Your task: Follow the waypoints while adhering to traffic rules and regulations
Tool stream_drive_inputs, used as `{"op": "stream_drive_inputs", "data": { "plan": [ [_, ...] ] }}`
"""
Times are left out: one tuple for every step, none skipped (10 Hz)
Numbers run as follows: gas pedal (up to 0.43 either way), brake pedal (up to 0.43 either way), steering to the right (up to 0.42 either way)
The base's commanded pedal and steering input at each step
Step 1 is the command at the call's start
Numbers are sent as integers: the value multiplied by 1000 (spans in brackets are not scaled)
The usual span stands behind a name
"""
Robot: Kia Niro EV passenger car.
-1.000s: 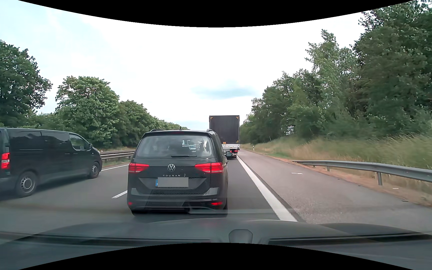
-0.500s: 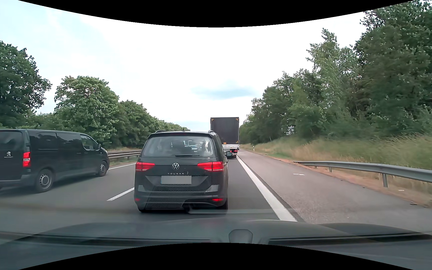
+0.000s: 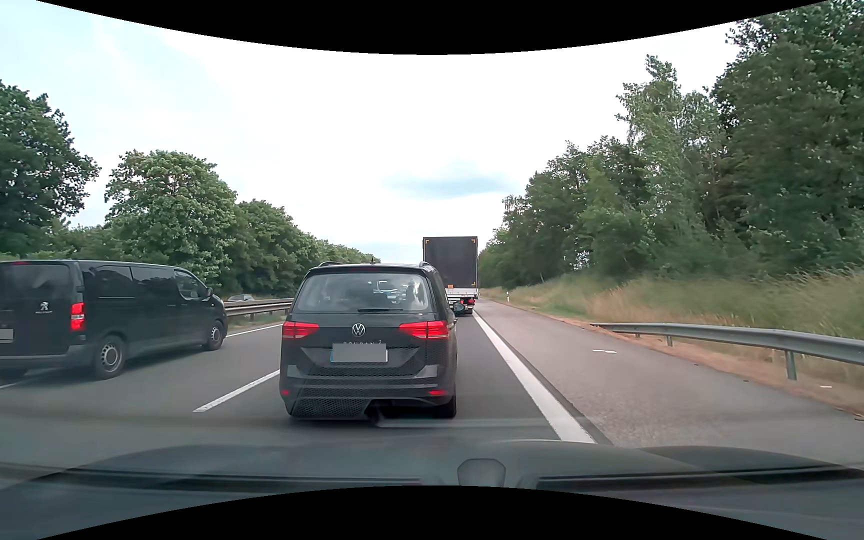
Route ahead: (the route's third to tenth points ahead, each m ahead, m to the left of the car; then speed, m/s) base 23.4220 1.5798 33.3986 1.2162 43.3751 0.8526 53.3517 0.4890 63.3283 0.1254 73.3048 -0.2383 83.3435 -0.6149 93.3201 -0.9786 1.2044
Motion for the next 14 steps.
{"op": "stream_drive_inputs", "data": {
  "plan": [
    [138, 0, 0],
    [138, 0, 0],
    [138, 0, 0],
    [138, 0, 0],
    [118, 0, 0],
    [110, 0, 0],
    [98, 0, 0],
    [87, 0, 0],
    [87, 0, 0],
    [87, 0, 0],
    [87, 0, 0],
    [87, 0, 0],
    [87, 0, 0],
    [87, 0, 0]
  ]
}}
